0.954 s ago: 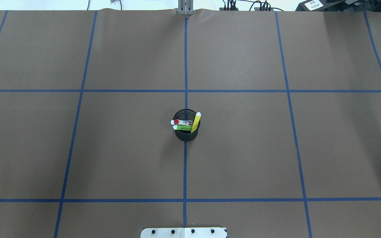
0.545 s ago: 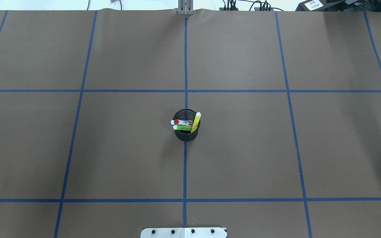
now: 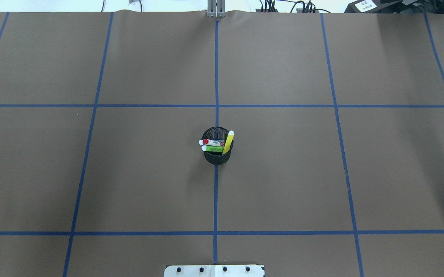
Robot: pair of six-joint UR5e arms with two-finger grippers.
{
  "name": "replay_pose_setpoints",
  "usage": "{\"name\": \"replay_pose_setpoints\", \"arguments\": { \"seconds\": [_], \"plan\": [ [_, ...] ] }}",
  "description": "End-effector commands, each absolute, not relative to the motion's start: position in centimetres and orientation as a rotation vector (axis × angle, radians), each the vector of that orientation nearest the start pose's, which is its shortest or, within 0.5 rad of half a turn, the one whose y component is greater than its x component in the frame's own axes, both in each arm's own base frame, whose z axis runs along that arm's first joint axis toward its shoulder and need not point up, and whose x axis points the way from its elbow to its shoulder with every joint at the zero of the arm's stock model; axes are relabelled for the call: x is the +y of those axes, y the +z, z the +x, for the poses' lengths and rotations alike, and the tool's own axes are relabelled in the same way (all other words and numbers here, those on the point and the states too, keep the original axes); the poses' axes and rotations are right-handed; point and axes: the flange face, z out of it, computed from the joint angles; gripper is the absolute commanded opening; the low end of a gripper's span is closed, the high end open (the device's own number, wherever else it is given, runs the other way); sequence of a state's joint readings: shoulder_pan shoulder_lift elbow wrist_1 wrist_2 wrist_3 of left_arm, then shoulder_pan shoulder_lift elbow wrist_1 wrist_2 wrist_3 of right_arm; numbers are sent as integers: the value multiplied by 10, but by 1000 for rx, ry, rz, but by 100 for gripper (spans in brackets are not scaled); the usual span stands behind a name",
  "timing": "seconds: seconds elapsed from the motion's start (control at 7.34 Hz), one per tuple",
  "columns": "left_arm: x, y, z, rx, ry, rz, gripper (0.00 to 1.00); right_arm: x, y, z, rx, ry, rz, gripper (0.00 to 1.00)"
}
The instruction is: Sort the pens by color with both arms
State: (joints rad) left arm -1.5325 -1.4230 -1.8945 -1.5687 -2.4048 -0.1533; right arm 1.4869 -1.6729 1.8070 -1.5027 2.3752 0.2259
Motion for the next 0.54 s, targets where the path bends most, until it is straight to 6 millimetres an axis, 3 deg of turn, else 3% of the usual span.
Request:
{"name": "replay_pose_setpoints", "arguments": {
  "seconds": [0.0, 0.41],
  "plan": [
    [-434, 561, -41, 868, -35, 78, 100, -462, 579, 23, -824, 47, 79, 99],
    [-434, 556, -39, 895, -105, 47, 100, -462, 579, 22, -824, 43, 80, 99]
  ]
}}
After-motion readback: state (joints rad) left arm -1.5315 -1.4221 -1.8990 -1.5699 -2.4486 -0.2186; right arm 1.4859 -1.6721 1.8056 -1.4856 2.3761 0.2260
